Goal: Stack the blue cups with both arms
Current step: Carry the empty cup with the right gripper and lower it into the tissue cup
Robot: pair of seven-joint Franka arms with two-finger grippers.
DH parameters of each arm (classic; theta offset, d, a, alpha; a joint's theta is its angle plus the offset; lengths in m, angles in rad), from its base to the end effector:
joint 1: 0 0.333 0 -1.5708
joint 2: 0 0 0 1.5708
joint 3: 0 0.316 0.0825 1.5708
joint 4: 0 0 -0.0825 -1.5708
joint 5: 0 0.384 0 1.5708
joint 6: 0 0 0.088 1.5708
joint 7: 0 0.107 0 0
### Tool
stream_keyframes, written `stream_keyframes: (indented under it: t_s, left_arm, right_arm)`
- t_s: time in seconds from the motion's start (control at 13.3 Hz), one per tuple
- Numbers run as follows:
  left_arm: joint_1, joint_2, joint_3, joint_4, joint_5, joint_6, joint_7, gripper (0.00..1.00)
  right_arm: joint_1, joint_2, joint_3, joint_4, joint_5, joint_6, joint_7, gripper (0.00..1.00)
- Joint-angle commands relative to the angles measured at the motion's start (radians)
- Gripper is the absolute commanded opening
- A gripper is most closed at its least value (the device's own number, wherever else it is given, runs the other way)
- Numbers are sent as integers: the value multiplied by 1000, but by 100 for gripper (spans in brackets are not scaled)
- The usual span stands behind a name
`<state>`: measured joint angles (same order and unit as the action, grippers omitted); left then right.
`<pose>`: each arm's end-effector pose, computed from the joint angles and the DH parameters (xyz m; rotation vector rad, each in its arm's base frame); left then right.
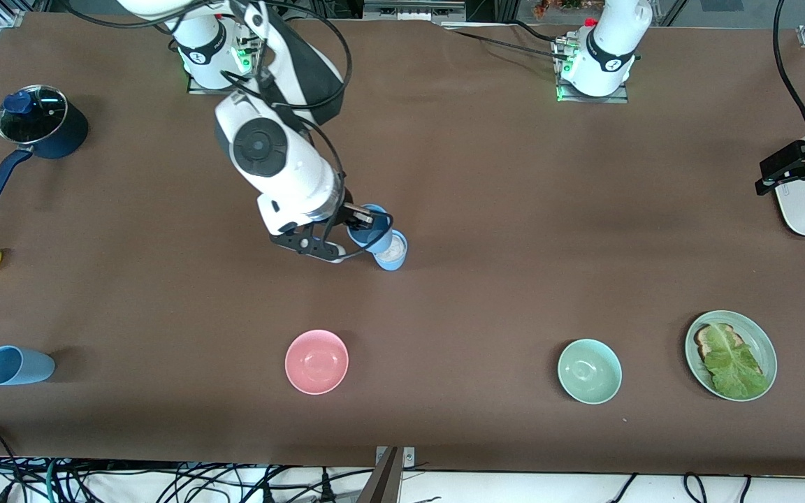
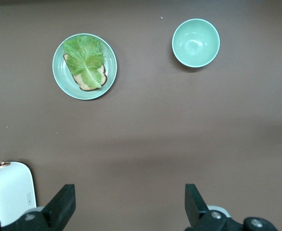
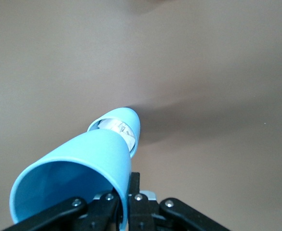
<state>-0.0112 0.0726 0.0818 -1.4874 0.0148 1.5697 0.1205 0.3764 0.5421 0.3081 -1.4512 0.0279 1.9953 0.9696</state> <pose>0.5758 0.0405 0.6228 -3.1190 0.0781 -0.0124 0.5685 0.4171 0.3866 -2.9509 0.5067 0.1748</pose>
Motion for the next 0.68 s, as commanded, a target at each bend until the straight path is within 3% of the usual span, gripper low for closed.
stream_keyframes:
  t_s: [0.0,0.6]
  left_arm:
    - [7,-7,-2,-4,-24,-17,28,100]
    - [10,-2,-2,-4,-22,-19,31,100]
  right_arm:
    - [27,44,-7,41,-51,22,35,0]
    - [61,98,-7,38,-86,69,37,3]
